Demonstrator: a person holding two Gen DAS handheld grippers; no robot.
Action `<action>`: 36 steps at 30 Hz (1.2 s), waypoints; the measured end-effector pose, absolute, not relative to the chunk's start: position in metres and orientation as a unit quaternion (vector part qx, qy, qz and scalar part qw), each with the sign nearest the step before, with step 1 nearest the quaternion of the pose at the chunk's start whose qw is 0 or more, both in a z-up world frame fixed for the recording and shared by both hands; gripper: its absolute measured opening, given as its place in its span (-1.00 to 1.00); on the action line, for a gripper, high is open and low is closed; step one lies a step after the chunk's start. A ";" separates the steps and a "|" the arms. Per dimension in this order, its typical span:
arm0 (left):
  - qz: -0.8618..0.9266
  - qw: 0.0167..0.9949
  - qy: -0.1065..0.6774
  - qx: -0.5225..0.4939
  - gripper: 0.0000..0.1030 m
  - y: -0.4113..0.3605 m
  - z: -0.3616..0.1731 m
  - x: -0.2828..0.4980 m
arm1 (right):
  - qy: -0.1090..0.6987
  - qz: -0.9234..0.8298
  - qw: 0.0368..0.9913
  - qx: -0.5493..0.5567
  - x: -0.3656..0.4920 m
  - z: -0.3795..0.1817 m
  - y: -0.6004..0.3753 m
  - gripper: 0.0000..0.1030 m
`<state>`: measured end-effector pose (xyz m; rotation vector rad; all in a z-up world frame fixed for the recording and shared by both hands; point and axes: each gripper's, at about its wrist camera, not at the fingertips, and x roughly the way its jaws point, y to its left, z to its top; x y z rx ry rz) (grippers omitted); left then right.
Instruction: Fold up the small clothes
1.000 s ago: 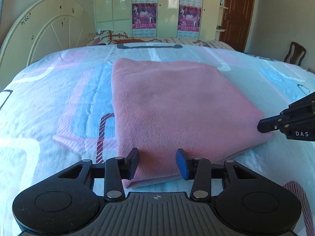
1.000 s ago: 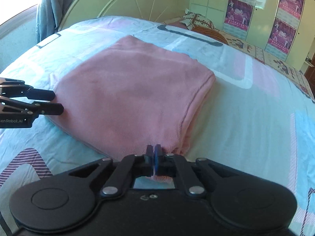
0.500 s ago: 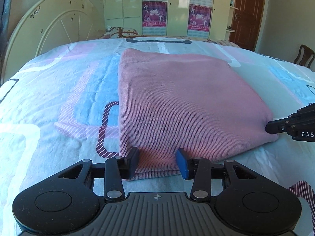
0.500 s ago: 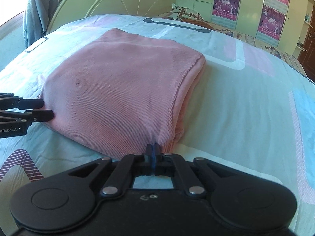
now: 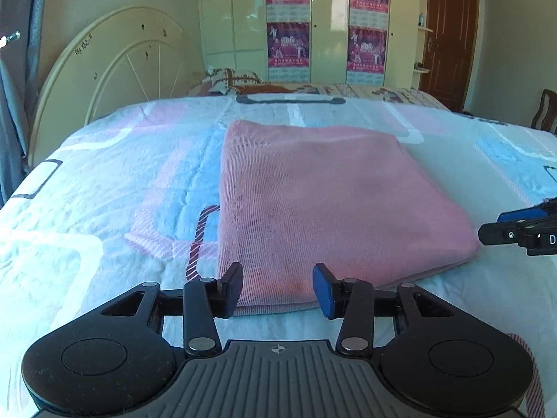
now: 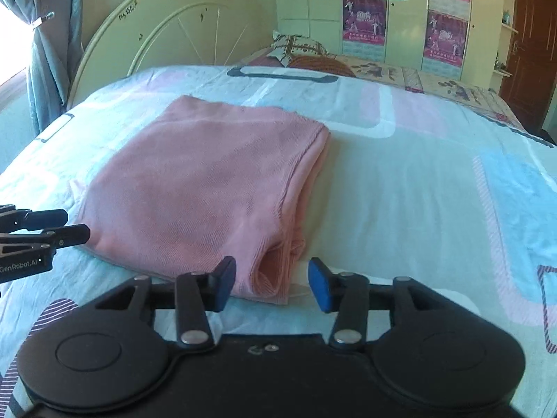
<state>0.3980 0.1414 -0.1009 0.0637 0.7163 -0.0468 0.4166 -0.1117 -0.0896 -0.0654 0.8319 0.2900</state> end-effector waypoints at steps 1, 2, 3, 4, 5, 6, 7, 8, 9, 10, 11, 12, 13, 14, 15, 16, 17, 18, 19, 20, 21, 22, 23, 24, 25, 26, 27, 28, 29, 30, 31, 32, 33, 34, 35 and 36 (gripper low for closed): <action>-0.020 0.938 0.345 0.029 0.28 0.139 -0.097 0.389 | 0.402 0.142 0.904 -0.026 0.407 -0.086 -0.116 -0.26; -0.019 0.941 0.338 0.028 0.39 0.137 -0.093 0.379 | 0.399 0.139 0.906 -0.026 0.397 -0.082 -0.120 -0.25; -0.020 0.943 0.332 0.029 0.39 0.134 -0.089 0.369 | 0.393 0.135 0.909 -0.027 0.387 -0.078 -0.124 -0.24; -0.020 0.944 0.328 0.029 0.41 0.131 -0.084 0.359 | 0.388 0.133 0.912 -0.025 0.377 -0.075 -0.128 -0.24; -0.020 0.945 0.324 0.029 0.50 0.128 -0.078 0.348 | 0.384 0.132 0.914 -0.020 0.367 -0.070 -0.131 -0.19; -0.020 0.949 0.315 0.027 0.58 0.125 -0.071 0.336 | 0.379 0.132 0.916 -0.016 0.356 -0.063 -0.134 -0.03; -0.022 0.953 0.301 0.022 0.79 0.123 -0.064 0.323 | 0.370 0.133 0.919 -0.015 0.345 -0.056 -0.137 0.15; -0.023 0.958 0.286 0.019 1.00 0.120 -0.056 0.310 | 0.359 0.129 0.924 -0.016 0.333 -0.050 -0.139 0.71; -0.020 0.962 0.271 0.022 1.00 0.117 -0.049 0.296 | 0.346 0.121 0.930 -0.017 0.321 -0.042 -0.140 0.97; -0.015 0.965 0.262 0.024 1.00 0.116 -0.041 0.284 | 0.340 0.123 0.932 -0.016 0.310 -0.035 -0.142 1.00; -0.008 0.966 0.257 0.018 1.00 0.115 -0.035 0.273 | 0.341 0.127 0.931 -0.015 0.301 -0.030 -0.143 0.99; -0.003 0.967 0.254 0.009 1.00 0.116 -0.029 0.263 | 0.343 0.128 0.930 -0.014 0.293 -0.026 -0.144 0.99; -0.001 0.968 0.252 0.001 1.00 0.116 -0.024 0.252 | 0.345 0.123 0.930 -0.015 0.285 -0.022 -0.144 0.99; -0.001 0.967 0.253 -0.006 1.00 0.118 -0.020 0.244 | 0.343 0.117 0.932 -0.017 0.276 -0.017 -0.145 0.99; 0.001 0.967 0.255 -0.010 1.00 0.118 -0.016 0.236 | 0.338 0.113 0.934 -0.018 0.267 -0.014 -0.144 0.99; 0.003 0.966 0.258 -0.014 1.00 0.119 -0.013 0.228 | 0.331 0.112 0.937 -0.017 0.257 -0.009 -0.145 0.99; 0.002 0.965 0.260 -0.016 1.00 0.120 -0.010 0.219 | 0.327 0.112 0.938 -0.014 0.247 -0.004 -0.145 0.99; 0.001 0.966 0.258 -0.018 1.00 0.120 -0.007 0.212 | 0.323 0.108 0.940 -0.011 0.238 0.000 -0.145 0.99; 0.000 0.966 0.257 -0.018 1.00 0.120 -0.004 0.204 | 0.317 0.103 0.943 -0.010 0.229 0.005 -0.145 0.99; 0.001 0.966 0.256 -0.019 1.00 0.118 -0.002 0.196 | 0.309 0.104 0.945 -0.007 0.220 0.009 -0.145 0.99; -0.001 0.967 0.255 -0.023 1.00 0.118 0.001 0.191 | 0.302 0.105 0.947 -0.003 0.212 0.013 -0.145 0.99; -0.006 0.967 0.254 -0.027 1.00 0.118 0.003 0.185 | 0.298 0.102 0.949 0.000 0.205 0.016 -0.145 0.99; -0.005 0.967 0.252 -0.029 1.00 0.118 0.004 0.180 | 0.295 0.098 0.950 0.002 0.199 0.019 -0.145 0.99; -0.004 0.968 0.251 -0.028 1.00 0.116 0.005 0.176 | 0.292 0.093 0.952 0.004 0.194 0.021 -0.146 0.99; -0.005 0.968 0.249 -0.025 1.00 0.115 0.006 0.173 | 0.289 0.091 0.953 0.008 0.189 0.023 -0.147 0.99; -0.005 0.969 0.246 -0.021 1.00 0.114 0.008 0.168 | 0.287 0.091 0.954 0.014 0.185 0.024 -0.148 0.99; -0.005 0.969 0.244 -0.017 1.00 0.113 0.010 0.164 | 0.286 0.090 0.954 0.016 0.182 0.025 -0.149 0.99; -0.006 0.970 0.243 -0.016 1.00 0.113 0.011 0.161 | 0.284 0.089 0.954 0.014 0.180 0.025 -0.149 0.99; -0.006 0.970 0.241 -0.016 1.00 0.113 0.013 0.159 | 0.282 0.088 0.955 0.011 0.178 0.026 -0.149 0.99; -0.006 0.971 0.238 -0.017 1.00 0.113 0.015 0.154 | 0.281 0.088 0.956 0.009 0.177 0.027 -0.148 0.99; -0.007 0.972 0.236 -0.017 1.00 0.113 0.017 0.152 | 0.280 0.087 0.956 0.008 0.174 0.028 -0.147 0.99; -0.007 0.972 0.233 -0.016 1.00 0.113 0.018 0.149 | 0.279 0.087 0.956 0.009 0.174 0.028 -0.147 0.99; -0.007 0.973 0.232 -0.015 1.00 0.114 0.019 0.147 | 0.277 0.087 0.957 0.009 0.170 0.030 -0.145 0.99; -0.007 0.973 0.230 -0.013 1.00 0.114 0.020 0.144 | 0.275 0.087 0.957 0.009 0.169 0.030 -0.144 0.99; -0.008 0.974 0.228 -0.012 1.00 0.114 0.021 0.143 | 0.274 0.088 0.958 0.007 0.167 0.031 -0.142 0.99; -0.008 0.974 0.226 -0.012 1.00 0.114 0.022 0.142 | 0.273 0.089 0.958 0.005 0.165 0.031 -0.141 0.99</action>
